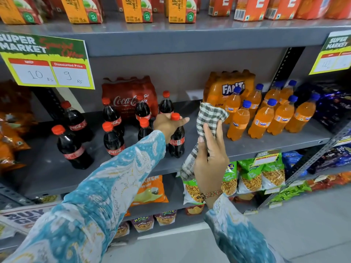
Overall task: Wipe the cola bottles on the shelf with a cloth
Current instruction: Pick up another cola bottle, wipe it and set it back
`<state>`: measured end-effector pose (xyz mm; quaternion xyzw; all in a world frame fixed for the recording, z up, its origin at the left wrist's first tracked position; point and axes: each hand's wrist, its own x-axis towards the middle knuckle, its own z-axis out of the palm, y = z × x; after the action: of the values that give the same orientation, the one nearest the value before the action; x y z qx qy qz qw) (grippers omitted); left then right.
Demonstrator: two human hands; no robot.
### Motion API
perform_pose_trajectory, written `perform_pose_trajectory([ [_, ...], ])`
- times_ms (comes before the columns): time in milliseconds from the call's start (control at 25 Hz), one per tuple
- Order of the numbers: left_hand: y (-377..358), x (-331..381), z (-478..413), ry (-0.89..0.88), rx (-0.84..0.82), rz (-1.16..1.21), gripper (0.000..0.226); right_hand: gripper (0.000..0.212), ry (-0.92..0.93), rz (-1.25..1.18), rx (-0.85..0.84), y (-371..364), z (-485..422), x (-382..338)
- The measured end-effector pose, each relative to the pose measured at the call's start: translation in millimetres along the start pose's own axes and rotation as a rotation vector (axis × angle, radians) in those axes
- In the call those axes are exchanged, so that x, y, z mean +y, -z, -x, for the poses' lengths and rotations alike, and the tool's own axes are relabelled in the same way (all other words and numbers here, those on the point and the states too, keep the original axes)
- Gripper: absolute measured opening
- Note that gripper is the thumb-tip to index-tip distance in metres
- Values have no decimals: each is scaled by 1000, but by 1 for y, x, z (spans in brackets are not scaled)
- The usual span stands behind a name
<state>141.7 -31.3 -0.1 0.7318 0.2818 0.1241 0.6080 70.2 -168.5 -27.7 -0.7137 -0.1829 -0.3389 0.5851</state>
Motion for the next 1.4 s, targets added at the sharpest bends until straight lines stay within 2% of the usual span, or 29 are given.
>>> perform_pose_trajectory([
  [240,2,3,2,17,20,-24,36,35,27,-17,-44,-10,5,-5],
  [360,-1,11,6,24,32,-76,25,35,19,-25,-63,-12,8,-12],
  [480,0,14,11,-14,3,-162,23,34,26,-30,-55,-12,5,-17],
  [560,4,15,17,-59,-58,-174,38,34,35,-23,-35,-12,3,-18],
  [600,7,15,20,-114,-102,-180,51,34,34,-20,-24,-11,2,-19],
  [680,19,15,33,-379,-136,-223,67,36,31,-11,2,-12,2,-19],
  [760,36,9,44,-702,22,-283,61,36,44,-7,26,-13,3,-22],
  [840,51,-6,45,-856,234,-305,55,35,72,-15,18,-16,6,-27],
  [920,63,-22,36,-786,279,-285,62,34,103,-26,-19,-18,11,-33],
  [1040,72,-28,23,-577,97,-125,68,34,155,-32,-80,-18,19,-38],
  [1120,74,-28,15,-499,1,-27,73,35,170,-14,-99,-17,23,-37],
  [1200,73,-31,3,-444,-36,-12,61,36,167,15,-100,-16,28,-37],
  [1280,71,-32,-4,-430,-36,-31,25,35,156,38,-111,-16,33,-36],
  [1320,71,-31,-5,-433,-50,-13,15,35,158,51,-115,-16,35,-35],
  [1400,73,-29,-2,-416,-74,62,29,36,165,61,-119,-18,39,-34],
])
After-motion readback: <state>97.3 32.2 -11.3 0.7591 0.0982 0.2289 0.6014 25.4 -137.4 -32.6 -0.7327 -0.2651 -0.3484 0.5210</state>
